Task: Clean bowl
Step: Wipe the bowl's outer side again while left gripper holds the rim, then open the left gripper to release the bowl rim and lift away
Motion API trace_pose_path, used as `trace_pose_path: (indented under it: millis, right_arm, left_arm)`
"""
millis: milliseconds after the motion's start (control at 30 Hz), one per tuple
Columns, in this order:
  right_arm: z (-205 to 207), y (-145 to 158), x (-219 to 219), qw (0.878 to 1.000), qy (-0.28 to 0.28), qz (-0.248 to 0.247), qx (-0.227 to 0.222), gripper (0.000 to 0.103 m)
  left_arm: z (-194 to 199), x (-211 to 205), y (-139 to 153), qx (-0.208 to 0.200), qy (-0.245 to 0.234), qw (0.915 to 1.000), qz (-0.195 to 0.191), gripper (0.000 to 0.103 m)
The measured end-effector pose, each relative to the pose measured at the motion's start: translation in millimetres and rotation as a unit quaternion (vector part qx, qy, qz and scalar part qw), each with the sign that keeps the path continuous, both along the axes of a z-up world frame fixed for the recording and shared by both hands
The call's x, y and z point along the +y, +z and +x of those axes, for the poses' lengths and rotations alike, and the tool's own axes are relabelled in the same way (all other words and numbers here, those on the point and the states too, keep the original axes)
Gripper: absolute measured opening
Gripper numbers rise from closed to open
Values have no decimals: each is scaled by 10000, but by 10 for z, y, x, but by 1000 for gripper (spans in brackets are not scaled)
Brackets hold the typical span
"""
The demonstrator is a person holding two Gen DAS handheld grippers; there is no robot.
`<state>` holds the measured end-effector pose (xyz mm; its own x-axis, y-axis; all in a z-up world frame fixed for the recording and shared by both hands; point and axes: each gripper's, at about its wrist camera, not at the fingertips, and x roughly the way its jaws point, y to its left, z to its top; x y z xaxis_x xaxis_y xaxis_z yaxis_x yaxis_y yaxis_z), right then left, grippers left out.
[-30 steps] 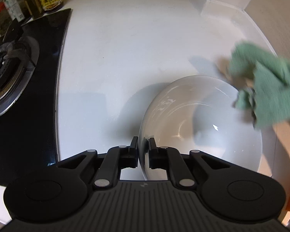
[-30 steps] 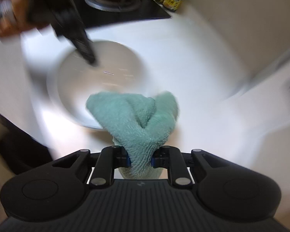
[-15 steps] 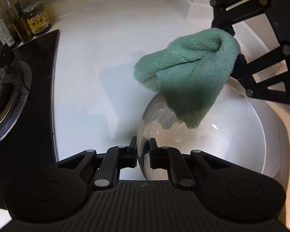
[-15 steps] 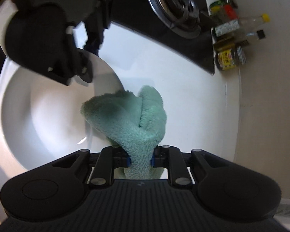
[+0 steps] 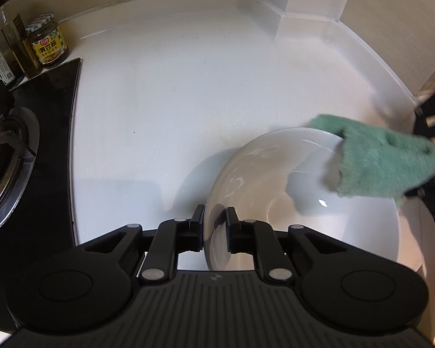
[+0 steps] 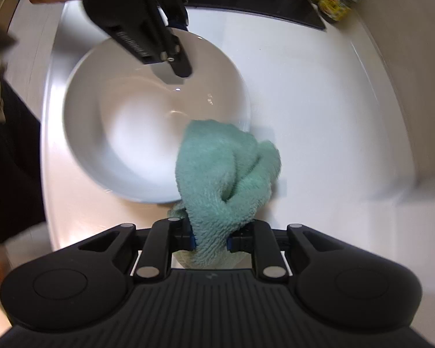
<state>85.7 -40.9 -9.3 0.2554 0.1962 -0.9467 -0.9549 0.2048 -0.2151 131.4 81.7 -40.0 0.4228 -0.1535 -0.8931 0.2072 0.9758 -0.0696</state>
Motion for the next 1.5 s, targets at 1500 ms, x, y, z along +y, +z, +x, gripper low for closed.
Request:
trace_pose_path:
  millis: [1500]
  right_arm:
    - [-1122, -189, 616, 9324, -1745, 3140, -404, 12]
  left_arm:
    - [-248, -56, -31, 155, 651, 9977, -131, 14]
